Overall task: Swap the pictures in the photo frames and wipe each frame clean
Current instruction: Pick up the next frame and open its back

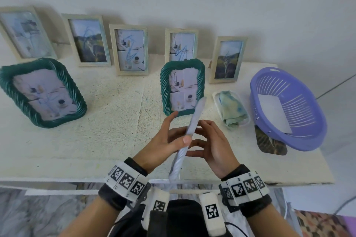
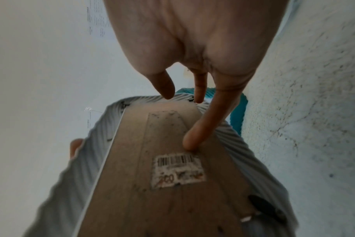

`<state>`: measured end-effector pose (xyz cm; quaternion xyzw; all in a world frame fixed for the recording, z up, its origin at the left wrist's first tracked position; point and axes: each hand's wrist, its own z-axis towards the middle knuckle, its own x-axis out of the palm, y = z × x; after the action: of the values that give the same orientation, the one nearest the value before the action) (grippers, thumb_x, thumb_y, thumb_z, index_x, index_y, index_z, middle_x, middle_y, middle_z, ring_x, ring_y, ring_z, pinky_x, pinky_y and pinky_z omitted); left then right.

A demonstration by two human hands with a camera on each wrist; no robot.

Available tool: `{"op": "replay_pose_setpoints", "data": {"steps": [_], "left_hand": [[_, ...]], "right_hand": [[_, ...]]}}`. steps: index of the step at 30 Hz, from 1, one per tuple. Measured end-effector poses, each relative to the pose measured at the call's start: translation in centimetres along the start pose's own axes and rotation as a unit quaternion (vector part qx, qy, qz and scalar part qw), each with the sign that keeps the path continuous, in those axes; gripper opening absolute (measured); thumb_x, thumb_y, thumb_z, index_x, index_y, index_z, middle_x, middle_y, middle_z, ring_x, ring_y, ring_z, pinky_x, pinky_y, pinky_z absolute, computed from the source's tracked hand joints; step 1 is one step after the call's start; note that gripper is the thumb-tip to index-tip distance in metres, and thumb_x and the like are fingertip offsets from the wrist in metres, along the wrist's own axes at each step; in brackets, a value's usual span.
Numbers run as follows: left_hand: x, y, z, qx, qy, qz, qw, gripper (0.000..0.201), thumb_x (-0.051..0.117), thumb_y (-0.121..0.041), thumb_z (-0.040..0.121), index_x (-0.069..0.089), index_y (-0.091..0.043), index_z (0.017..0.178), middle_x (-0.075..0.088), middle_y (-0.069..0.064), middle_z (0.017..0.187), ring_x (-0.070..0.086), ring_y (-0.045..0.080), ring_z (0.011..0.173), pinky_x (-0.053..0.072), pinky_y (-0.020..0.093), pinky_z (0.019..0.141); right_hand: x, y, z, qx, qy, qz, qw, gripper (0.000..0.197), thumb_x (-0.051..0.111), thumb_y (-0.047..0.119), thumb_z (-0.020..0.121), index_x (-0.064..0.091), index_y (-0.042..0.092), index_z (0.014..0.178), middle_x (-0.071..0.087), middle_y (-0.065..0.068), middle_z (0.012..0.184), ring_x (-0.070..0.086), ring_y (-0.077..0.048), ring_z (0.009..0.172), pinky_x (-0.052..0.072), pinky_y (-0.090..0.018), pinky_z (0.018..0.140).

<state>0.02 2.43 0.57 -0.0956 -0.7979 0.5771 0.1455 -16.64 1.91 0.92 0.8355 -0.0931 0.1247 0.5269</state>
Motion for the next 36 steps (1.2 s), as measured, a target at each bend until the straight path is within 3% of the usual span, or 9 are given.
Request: {"op": "replay_pose_setpoints", "data": {"steps": [7, 10, 12, 15, 18, 23, 27, 30, 36], "left_hand": [[-1.6, 1.0, 0.1, -0.001, -0.097, -0.053, 0.994, 0.044, 0.072, -0.051, 0.065, 0.064, -0.034, 0.106, 0.064, 0.013, 0.113, 0.063, 0.023, 0.102, 0.052, 0.049, 0.086], [-2.1, 2.3, 0.4, 0.02, -0.122, -0.017, 0.992, 0.016, 0.072, -0.026, 0.084, 0.066, -0.017, 0.095, 0.066, 0.008, 0.086, 0.062, 0.015, 0.077, 0.053, 0.029, 0.058], [-2.1, 3.5, 0.8, 0.006, -0.138, 0.045, 0.989, 0.004, 0.064, -0.011, 0.092, 0.064, -0.009, 0.096, 0.068, 0.009, 0.086, 0.064, 0.013, 0.07, 0.054, 0.026, 0.054], [-2.2, 5.7, 1.4, -0.03, -0.164, 0.125, 0.978, 0.002, 0.065, -0.013, 0.091, 0.066, -0.01, 0.091, 0.069, 0.011, 0.086, 0.068, 0.018, 0.066, 0.059, 0.036, 0.059], [-2.2, 7.2, 1.8, -0.025, -0.189, 0.179, 0.965, 0.011, 0.071, -0.019, 0.087, 0.066, -0.011, 0.081, 0.07, 0.009, 0.073, 0.068, 0.022, 0.06, 0.058, 0.037, 0.057], [-1.7, 7.5, 2.1, -0.003, -0.207, 0.234, 0.95, 0.017, 0.073, -0.02, 0.086, 0.066, -0.01, 0.074, 0.067, 0.006, 0.058, 0.065, 0.018, 0.051, 0.055, 0.03, 0.051], [-1.6, 7.7, 2.3, -0.013, -0.214, 0.25, 0.944, 0.017, 0.074, -0.022, 0.085, 0.066, -0.011, 0.075, 0.067, 0.004, 0.055, 0.065, 0.016, 0.049, 0.056, 0.028, 0.05], [-1.6, 7.6, 2.3, -0.019, -0.215, 0.256, 0.942, 0.018, 0.074, -0.024, 0.085, 0.065, -0.011, 0.076, 0.067, 0.002, 0.054, 0.063, 0.012, 0.047, 0.054, 0.024, 0.049], [-1.7, 7.7, 2.3, -0.016, -0.22, 0.262, 0.94, 0.02, 0.074, -0.027, 0.085, 0.066, -0.012, 0.075, 0.067, 0.002, 0.054, 0.065, 0.015, 0.049, 0.057, 0.028, 0.053]], "right_hand": [[-4.3, -0.3, 0.1, -0.064, -0.099, -0.19, 0.975, 0.014, 0.056, 0.019, 0.096, 0.069, 0.017, 0.101, 0.067, -0.011, 0.097, 0.056, -0.017, 0.073, 0.051, -0.032, 0.064], [-5.9, -0.7, 0.4, -0.077, -0.115, -0.265, 0.954, 0.014, 0.056, 0.018, 0.096, 0.07, 0.02, 0.098, 0.067, -0.009, 0.096, 0.059, -0.01, 0.069, 0.055, -0.034, 0.07], [-6.9, -1.0, 0.7, -0.086, -0.105, -0.323, 0.937, 0.015, 0.055, 0.018, 0.095, 0.069, 0.023, 0.097, 0.068, 0.0, 0.091, 0.061, -0.007, 0.069, 0.058, -0.04, 0.074], [-8.0, -1.5, 1.4, -0.108, -0.075, -0.413, 0.901, 0.015, 0.055, 0.019, 0.095, 0.067, 0.029, 0.096, 0.066, 0.011, 0.087, 0.062, -0.001, 0.077, 0.056, -0.03, 0.077], [-8.2, -1.8, 2.0, -0.129, -0.056, -0.484, 0.864, 0.019, 0.054, 0.018, 0.095, 0.066, 0.019, 0.11, 0.065, 0.001, 0.099, 0.06, -0.005, 0.084, 0.046, -0.012, 0.076], [-7.7, -2.0, 2.8, -0.137, -0.028, -0.562, 0.816, 0.036, 0.052, 0.02, 0.095, 0.057, 0.015, 0.131, 0.052, -0.008, 0.108, 0.057, -0.023, 0.097, 0.048, -0.038, 0.09], [-7.3, -1.6, 3.2, -0.142, 0.024, -0.663, 0.734, 0.046, 0.049, 0.022, 0.095, 0.047, 0.02, 0.141, 0.043, -0.006, 0.107, 0.054, -0.023, 0.091, 0.045, -0.029, 0.076], [-7.1, -1.6, 3.5, -0.139, 0.03, -0.719, 0.68, 0.046, 0.047, 0.024, 0.093, 0.048, 0.022, 0.139, 0.045, -0.008, 0.109, 0.054, -0.028, 0.091, 0.049, -0.036, 0.078], [-7.9, -1.4, 3.4, -0.144, 0.037, -0.731, 0.666, 0.035, 0.045, 0.026, 0.093, 0.058, 0.014, 0.123, 0.048, -0.005, 0.108, 0.051, -0.031, 0.095, 0.049, -0.041, 0.077]]}}
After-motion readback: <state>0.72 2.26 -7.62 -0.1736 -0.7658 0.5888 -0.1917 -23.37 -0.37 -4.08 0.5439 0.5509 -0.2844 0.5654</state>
